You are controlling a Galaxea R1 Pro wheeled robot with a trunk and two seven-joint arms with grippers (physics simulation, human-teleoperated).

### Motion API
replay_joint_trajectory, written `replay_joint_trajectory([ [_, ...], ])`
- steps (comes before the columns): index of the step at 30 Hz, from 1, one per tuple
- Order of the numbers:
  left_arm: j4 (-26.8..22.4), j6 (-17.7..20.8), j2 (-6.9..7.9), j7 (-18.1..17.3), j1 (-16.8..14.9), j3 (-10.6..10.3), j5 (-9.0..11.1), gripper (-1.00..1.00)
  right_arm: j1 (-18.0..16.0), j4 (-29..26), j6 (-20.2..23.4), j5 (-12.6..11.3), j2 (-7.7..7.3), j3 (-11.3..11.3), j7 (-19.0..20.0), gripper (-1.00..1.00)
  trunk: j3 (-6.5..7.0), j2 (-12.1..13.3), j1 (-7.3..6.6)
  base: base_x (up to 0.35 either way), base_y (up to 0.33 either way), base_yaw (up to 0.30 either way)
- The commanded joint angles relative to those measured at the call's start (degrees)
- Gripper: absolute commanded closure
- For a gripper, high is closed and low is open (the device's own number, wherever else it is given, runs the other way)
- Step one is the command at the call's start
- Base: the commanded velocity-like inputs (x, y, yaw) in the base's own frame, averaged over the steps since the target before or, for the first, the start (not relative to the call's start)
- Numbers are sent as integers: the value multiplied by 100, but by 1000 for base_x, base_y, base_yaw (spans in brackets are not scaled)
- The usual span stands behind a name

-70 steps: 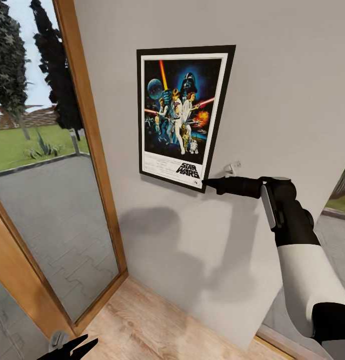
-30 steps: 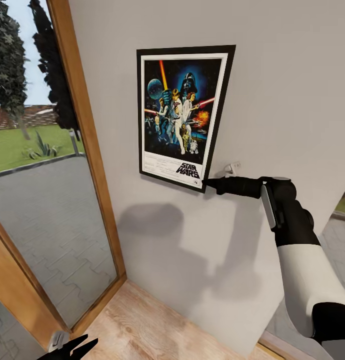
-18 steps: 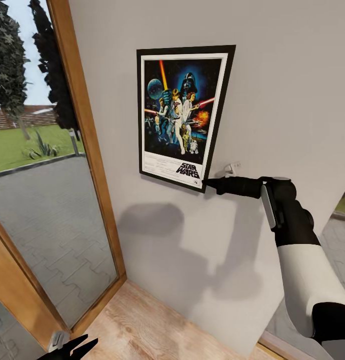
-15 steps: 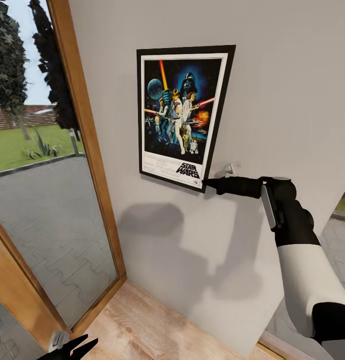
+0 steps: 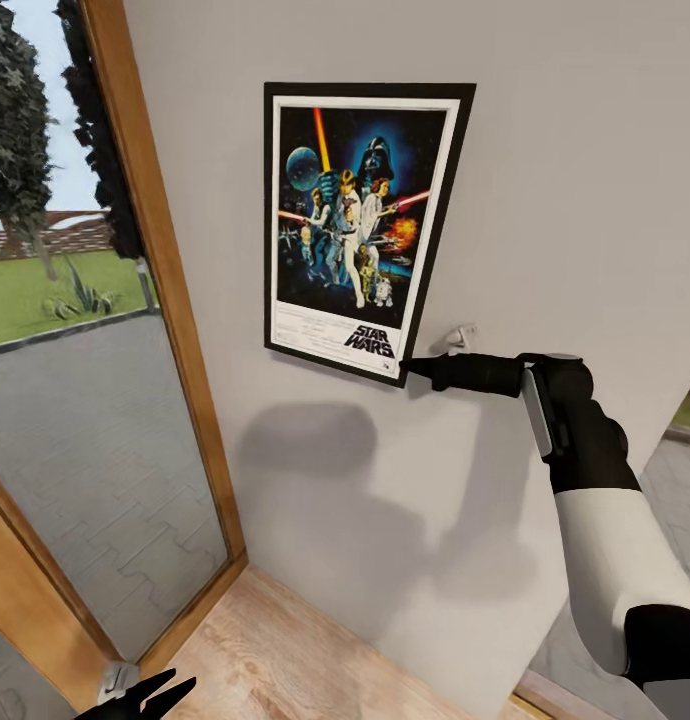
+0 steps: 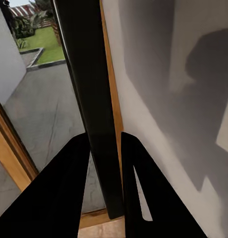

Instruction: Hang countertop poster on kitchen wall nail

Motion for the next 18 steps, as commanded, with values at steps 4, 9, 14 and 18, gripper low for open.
replay_joint_trajectory([
  [4, 5, 8, 8, -6, -9, -45, 57, -100, -7, 22, -35, 121, 0, -10, -391, 100, -12, -6, 7, 4, -4, 0],
  [9, 2, 7, 8, -5, -9, -45, 57, -100, -7, 22, -35, 121, 0, -10, -391, 100, -12, -6, 7, 1, -1, 0],
  [14, 4, 6, 8, -5, -9, -45, 58, -100, -7, 22, -35, 121, 0, -10, -391, 100, -12, -6, 7, 0, 0, 0],
  [18, 5, 5, 8, -10, -9, -45, 59, -100, -7, 22, -35, 121, 0, -7, -391, 100, -12, -6, 7, 0, 17, 0],
])
